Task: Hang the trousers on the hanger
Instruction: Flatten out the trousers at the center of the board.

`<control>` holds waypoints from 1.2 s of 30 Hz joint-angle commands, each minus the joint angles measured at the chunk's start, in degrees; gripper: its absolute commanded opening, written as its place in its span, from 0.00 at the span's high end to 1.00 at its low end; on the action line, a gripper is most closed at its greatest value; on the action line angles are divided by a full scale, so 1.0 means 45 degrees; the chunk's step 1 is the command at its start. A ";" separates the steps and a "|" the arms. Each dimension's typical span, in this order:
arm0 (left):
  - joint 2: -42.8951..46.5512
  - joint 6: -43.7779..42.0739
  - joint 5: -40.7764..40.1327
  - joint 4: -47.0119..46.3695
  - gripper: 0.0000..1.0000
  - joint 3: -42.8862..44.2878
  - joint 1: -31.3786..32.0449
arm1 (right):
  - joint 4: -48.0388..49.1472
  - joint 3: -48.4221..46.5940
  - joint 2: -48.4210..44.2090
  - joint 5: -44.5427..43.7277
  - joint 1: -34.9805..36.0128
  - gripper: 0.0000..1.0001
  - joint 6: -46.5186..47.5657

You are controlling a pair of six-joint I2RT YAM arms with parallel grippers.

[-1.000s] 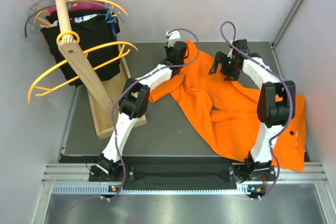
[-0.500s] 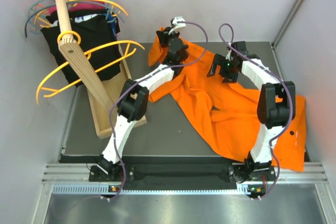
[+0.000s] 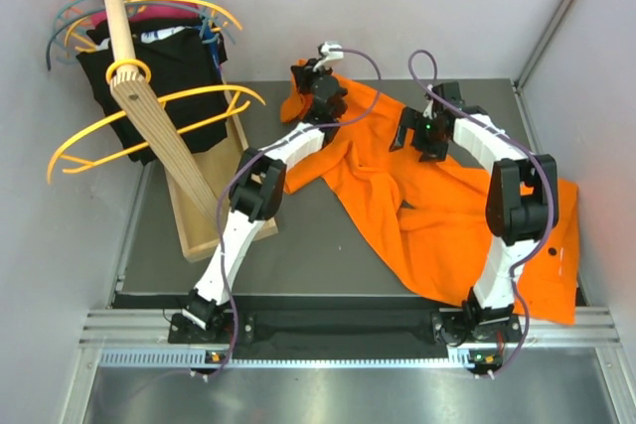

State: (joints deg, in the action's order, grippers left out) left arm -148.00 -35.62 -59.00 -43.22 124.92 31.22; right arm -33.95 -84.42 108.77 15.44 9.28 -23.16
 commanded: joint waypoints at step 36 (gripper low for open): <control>0.4334 0.7892 0.1312 0.9561 0.08 -0.0067 0.1500 | 0.1840 0.3721 -0.1851 -0.7044 0.0360 0.09 -0.3135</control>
State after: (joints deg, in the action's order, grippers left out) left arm -132.25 -7.86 -56.31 -8.36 125.12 37.80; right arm -30.59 -67.90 97.62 -11.49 10.66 -35.53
